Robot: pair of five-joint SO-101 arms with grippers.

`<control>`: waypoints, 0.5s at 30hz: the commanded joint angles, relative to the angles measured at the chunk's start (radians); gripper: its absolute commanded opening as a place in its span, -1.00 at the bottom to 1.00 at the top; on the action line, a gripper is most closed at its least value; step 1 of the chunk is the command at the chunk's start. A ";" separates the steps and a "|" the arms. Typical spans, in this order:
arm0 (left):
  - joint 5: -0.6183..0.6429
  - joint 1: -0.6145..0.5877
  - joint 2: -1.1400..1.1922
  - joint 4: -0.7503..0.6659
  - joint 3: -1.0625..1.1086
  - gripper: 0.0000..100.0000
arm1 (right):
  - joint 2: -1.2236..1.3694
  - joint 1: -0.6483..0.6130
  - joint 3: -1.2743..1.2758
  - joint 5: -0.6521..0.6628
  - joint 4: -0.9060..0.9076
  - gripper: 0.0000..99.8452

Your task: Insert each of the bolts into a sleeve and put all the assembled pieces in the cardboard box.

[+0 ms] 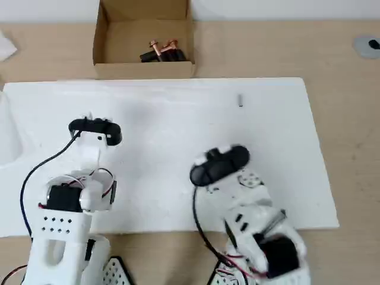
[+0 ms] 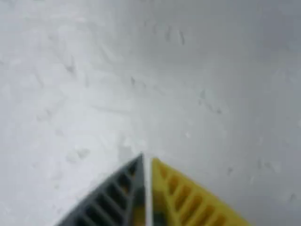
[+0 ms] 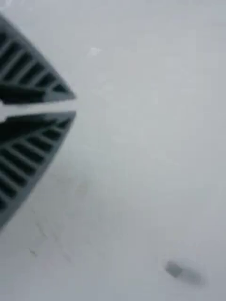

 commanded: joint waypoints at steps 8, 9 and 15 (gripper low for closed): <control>-0.003 -0.012 -0.004 -0.261 0.253 -0.99 | -0.113 0.012 0.251 0.009 -0.058 -0.98; -0.003 -0.012 -0.004 -0.270 0.264 -0.99 | -0.113 0.010 0.272 0.009 -0.058 -0.98; -0.008 -0.011 -0.004 -0.276 0.287 -0.99 | -0.113 0.008 0.311 0.008 -0.060 -0.98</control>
